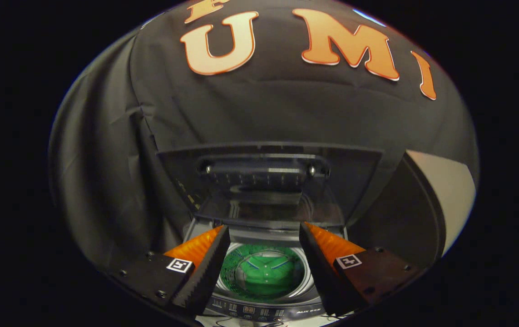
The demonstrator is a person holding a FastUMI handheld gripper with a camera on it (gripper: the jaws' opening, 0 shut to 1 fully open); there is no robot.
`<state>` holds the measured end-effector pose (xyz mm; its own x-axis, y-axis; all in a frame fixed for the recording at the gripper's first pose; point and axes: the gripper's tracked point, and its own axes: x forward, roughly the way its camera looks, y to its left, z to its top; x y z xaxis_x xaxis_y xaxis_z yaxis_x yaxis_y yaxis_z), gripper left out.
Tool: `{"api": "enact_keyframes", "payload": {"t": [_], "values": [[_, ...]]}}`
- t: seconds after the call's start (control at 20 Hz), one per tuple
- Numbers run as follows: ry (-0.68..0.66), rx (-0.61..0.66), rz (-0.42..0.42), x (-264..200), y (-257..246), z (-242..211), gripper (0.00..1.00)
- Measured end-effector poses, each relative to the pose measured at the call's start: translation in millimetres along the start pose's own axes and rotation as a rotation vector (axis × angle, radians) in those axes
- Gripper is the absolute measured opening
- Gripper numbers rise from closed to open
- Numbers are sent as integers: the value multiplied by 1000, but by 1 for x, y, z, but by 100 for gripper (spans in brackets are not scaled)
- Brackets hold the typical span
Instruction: Put the clothes into the washing machine and then close the washing machine lid.
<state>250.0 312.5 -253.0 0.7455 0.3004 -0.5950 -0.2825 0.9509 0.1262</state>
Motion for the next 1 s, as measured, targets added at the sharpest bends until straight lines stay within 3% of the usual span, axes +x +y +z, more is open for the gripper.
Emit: {"api": "enact_keyframes", "payload": {"t": [0.15, 0.45, 0.8, 1.0], "values": [[-57, 14, 23, -10, 1, 39, 99], [-120, 1, -6, -16, -18, 101, 99], [-117, -16, -24, 22, -28, 128, 98], [-67, -13, -39, 52, -33, 121, 99]]}}
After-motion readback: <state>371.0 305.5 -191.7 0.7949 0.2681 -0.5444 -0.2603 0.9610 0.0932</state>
